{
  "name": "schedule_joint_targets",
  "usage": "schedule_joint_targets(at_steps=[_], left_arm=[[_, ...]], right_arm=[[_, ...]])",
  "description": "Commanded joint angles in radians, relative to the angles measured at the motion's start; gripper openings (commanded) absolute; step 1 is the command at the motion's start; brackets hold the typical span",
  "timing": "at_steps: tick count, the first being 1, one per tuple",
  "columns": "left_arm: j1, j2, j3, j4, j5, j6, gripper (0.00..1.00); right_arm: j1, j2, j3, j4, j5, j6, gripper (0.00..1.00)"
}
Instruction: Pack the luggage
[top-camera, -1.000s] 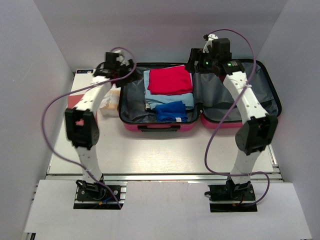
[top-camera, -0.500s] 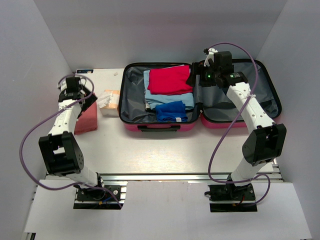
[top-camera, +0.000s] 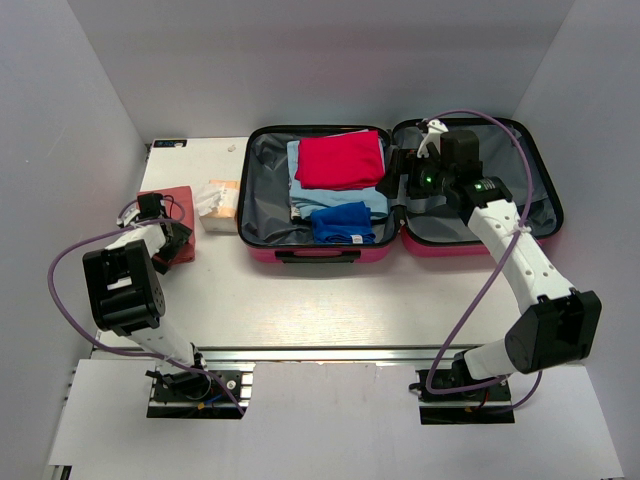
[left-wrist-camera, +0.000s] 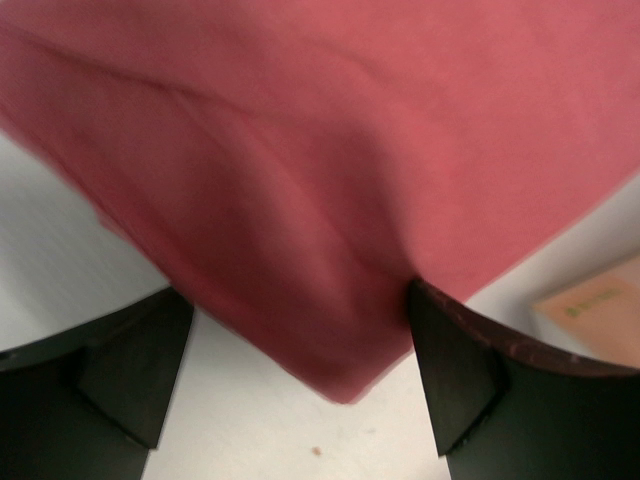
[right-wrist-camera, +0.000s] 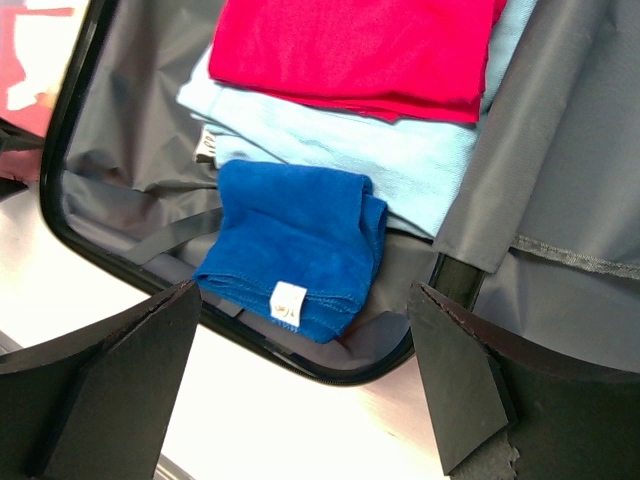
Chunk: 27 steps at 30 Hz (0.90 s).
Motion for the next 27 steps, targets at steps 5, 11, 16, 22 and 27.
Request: schedule_joint_targets(at_steps=[5,11,16,22,27], left_arm=[[-0.045,-0.064,-0.239,0.03,0.204,-0.048,0.98],[-0.088,-0.265,-0.446,0.034,0.416,-0.002,0.98],[-0.125,-0.53,-0.592,-0.037,0.541,-0.004,0.98],[-0.147,-0.809,-0.429,-0.23,0.38,0.005,0.98],[-0.128,-0.596,-0.145,-0.202,0.131,0.042,0.98]], right_arm=[[0.008,-0.142,-0.134,0.077,-0.016,0.059,0.89],[0.014,-0.213,-0.202,0.088,-0.014,0.076,0.89],[0.019,-0.245,-0.231,0.1,-0.04,0.09,0.89],[0.032,-0.255,-0.257,0.112,-0.062,0.094,0.89],[0.034,-0.247,-0.225,0.083,-0.057,0.087,0.89]])
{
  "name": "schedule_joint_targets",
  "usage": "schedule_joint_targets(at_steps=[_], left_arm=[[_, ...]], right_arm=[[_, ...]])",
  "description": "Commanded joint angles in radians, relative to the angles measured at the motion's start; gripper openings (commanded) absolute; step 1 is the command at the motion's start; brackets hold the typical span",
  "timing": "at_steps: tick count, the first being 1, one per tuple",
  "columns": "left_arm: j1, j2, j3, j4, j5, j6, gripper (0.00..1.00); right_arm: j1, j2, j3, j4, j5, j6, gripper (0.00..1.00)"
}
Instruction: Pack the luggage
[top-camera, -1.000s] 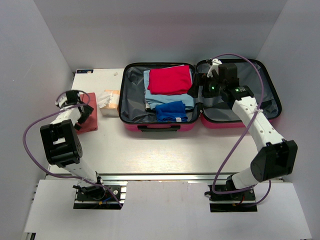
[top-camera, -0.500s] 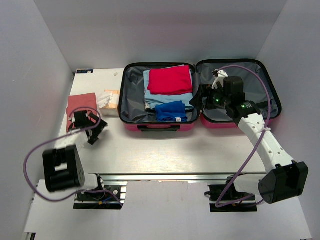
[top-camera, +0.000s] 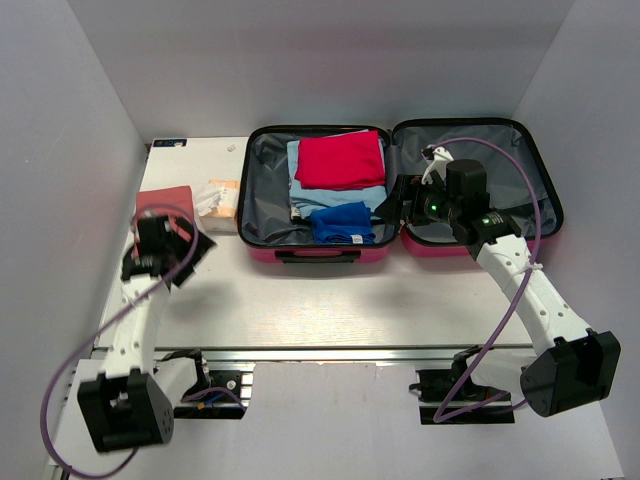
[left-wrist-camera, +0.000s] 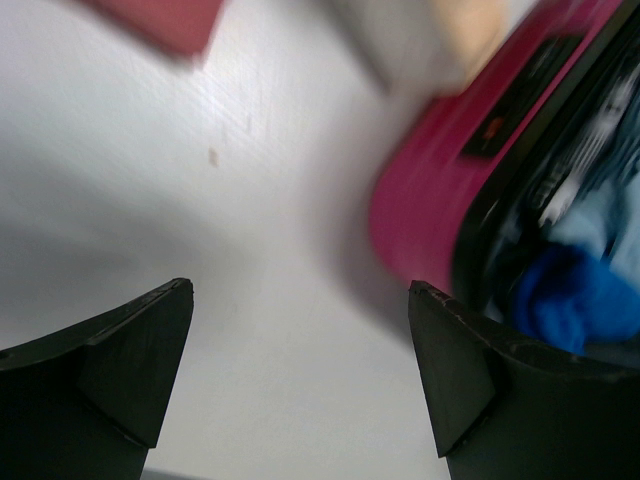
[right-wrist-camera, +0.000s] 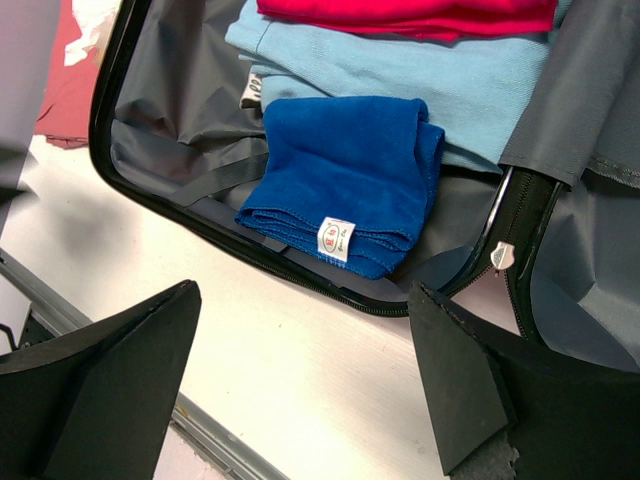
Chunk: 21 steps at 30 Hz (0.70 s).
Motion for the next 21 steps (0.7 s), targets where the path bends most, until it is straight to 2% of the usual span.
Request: schedule_joint_targets(at_steps=[1,2,3,5,9,13,17,21], left_arm=[[0.02,0.184,0.228,-0.022,-0.249,0.057,0.98],[0.029,0.247,0.353,-0.043,-0.305,0.069,0.98],[0.038,0.367,0.404,-0.063,-0.365,0.109,0.98],[0.069,0.475,0.519,-0.045,-0.394,0.154,0.98],[0.126,0.725,0.612,0.015,-0.417,0.177,0.98],[0.161,0.902,0.69,-0.019,-0.347,0.146,0.98],[0.161,0.935,0.649,-0.034,-0.328,0.082,0.98],[0.15,0.84,0.491,0.016,-0.292,0.046,0.98]], right_arm=[[0.006,-0.013,0.039,0.008,-0.006,-0.009,0.89],[0.006,-0.024,0.039,0.006,0.008,-0.01,0.89],[0.006,-0.027,0.04,0.006,0.015,-0.013,0.89],[0.014,-0.034,0.045,-0.003,0.043,-0.021,0.89],[0.005,-0.042,0.069,-0.035,0.081,-0.033,0.89],[0.003,-0.062,0.065,-0.041,0.094,-0.04,0.89],[0.003,-0.077,0.065,-0.044,0.112,-0.046,0.89],[0.005,-0.091,0.049,-0.043,0.114,-0.044,0.89]])
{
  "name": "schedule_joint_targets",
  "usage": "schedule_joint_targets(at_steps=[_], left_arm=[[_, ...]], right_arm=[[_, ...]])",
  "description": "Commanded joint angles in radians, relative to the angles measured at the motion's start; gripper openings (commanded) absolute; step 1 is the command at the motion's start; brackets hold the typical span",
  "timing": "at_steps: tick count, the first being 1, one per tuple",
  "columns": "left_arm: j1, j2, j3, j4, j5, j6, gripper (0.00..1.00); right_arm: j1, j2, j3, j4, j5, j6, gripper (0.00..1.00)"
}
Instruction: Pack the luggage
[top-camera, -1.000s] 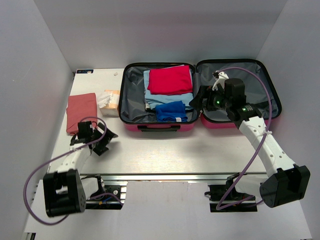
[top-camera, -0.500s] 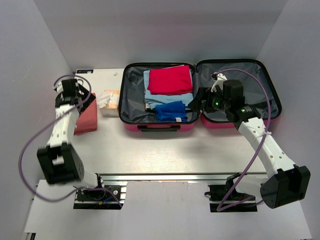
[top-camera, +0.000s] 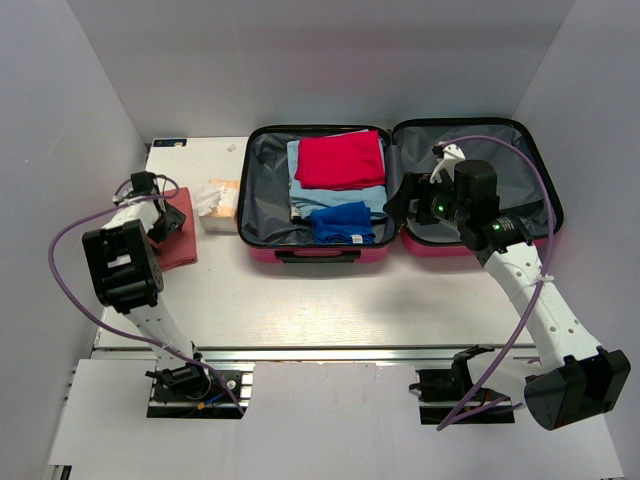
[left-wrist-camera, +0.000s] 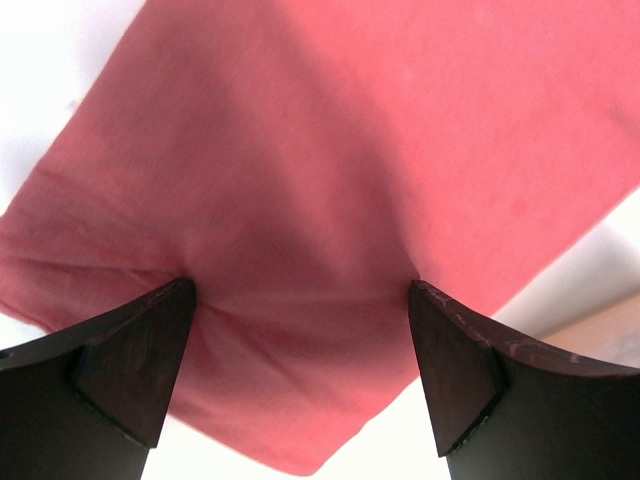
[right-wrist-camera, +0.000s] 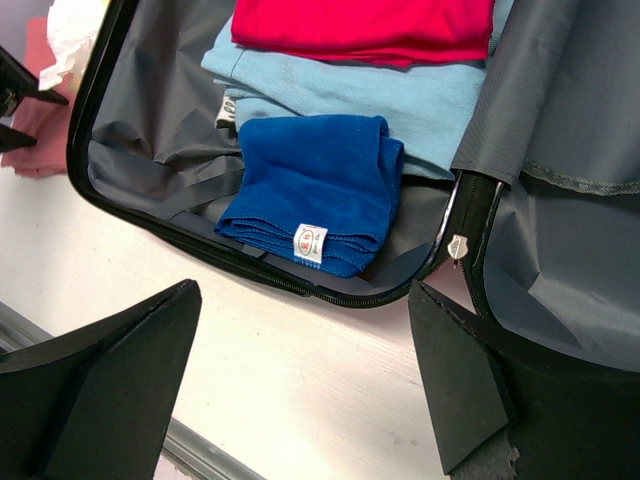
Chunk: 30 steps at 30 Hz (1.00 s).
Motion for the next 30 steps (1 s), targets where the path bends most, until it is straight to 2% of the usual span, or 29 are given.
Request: schedule_joint_targets(at_steps=[1,5,8,11,15,17,19,22,25,27,30], left_arm=[[-0.016,-0.093,-0.172,-0.021,0.078,-0.06,0.98],[-0.027,-0.202,-0.362,0.022,0.216,-0.069,0.98],[-0.051,-0.277,-0.471,-0.016,0.282,-0.06,0.98],[-0.087,-0.433,-0.587,-0.028,0.406,-0.05,0.98],[-0.134,-0.729,-0.719,-0.109,0.456,-0.087,0.98],[-0.166,-0.826,-0.779,-0.172,0.465,-0.133,0.98],[-0.186,-0.942,-0.811,-0.189,0.541,-0.185,0.98],[-0.237,-1.025,-0.839,-0.2,0.566,-0.233,0.98],[-0.262,-1.01,-0.868,-0.203,0.523,-0.239,0.98],[-0.294,-0.993,-0.926,-0.122,0.569,-0.263,0.98],[-0.361,-0.951,-0.959,-0.044,0.549,-0.305,0.98]], right_arm=[[-0.001,-0.034,0.02,0.014,0.014,-0.014,0.89],[0.0,-0.046,-0.001,0.025,-0.001,-0.007,0.89],[0.0,-0.069,-0.014,0.031,0.004,-0.005,0.89],[-0.001,-0.103,-0.063,0.066,-0.007,0.01,0.89],[-0.001,-0.124,-0.115,0.079,-0.036,0.022,0.89],[-0.001,-0.147,-0.141,0.091,-0.039,0.033,0.89],[0.0,-0.172,-0.169,0.103,-0.044,0.039,0.89],[0.0,-0.193,-0.184,0.105,-0.051,0.044,0.89],[-0.001,-0.21,-0.195,0.1,-0.059,0.045,0.89],[-0.001,-0.222,-0.198,0.089,-0.053,0.048,0.89],[-0.003,-0.241,-0.201,0.075,-0.03,0.045,0.89]])
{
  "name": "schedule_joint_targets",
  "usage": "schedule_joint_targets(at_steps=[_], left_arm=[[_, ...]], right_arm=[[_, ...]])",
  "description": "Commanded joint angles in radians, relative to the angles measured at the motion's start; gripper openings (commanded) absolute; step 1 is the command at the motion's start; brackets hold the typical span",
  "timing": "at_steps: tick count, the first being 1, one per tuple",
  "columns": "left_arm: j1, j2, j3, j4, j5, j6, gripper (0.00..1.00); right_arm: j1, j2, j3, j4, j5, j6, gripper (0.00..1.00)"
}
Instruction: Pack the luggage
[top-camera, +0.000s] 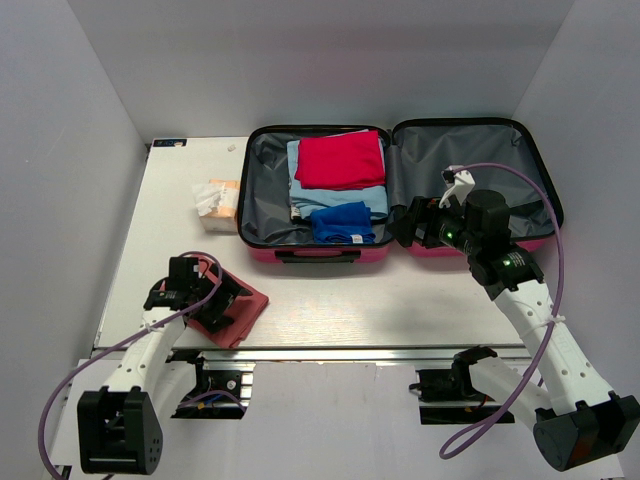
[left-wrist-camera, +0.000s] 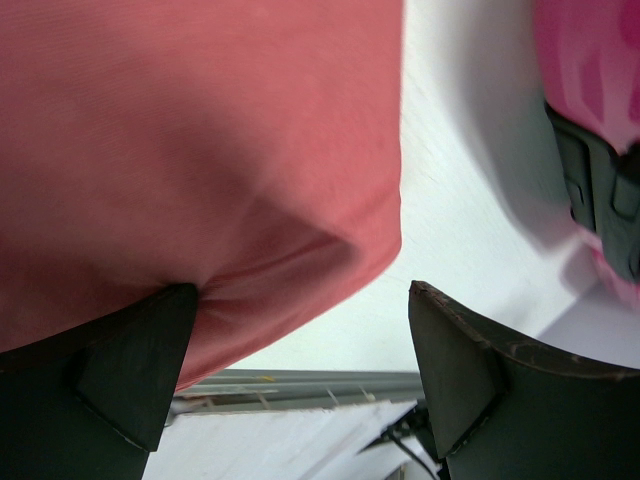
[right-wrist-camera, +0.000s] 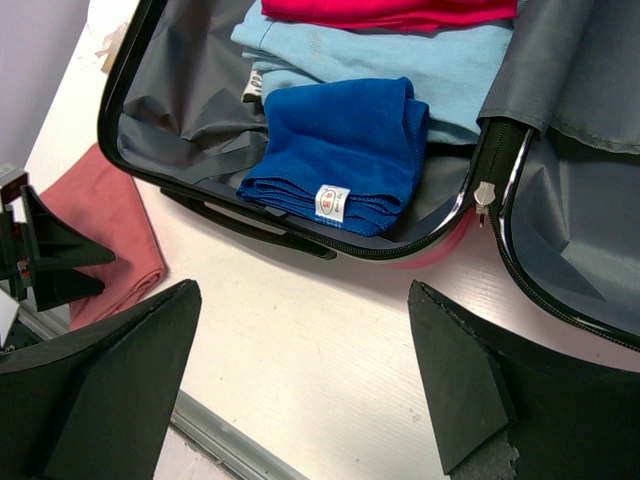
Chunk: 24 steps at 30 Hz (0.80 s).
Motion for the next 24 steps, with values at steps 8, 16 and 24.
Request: schedule_joint_targets(at_steps=[8,16,24], left_arm=[[-0.427,0.476,0.187,0.146,-0.113,-0.104,0.98],[-0.748,0.65,0.406,0.097,-0.119,-0.151,0.98],[-0.946,0.891,0.667,0.155,-0.097,-0.077,0.98]], right_arm=[[-0.001,-0.036,0.009,0.009,0.021,0.008,0.89],[-0.001,-0.074,-0.002,-0.021,0.041,0.011,0.89],[-0.001,-0.08,-0.001,-0.065,0.048,0.02,0.89]])
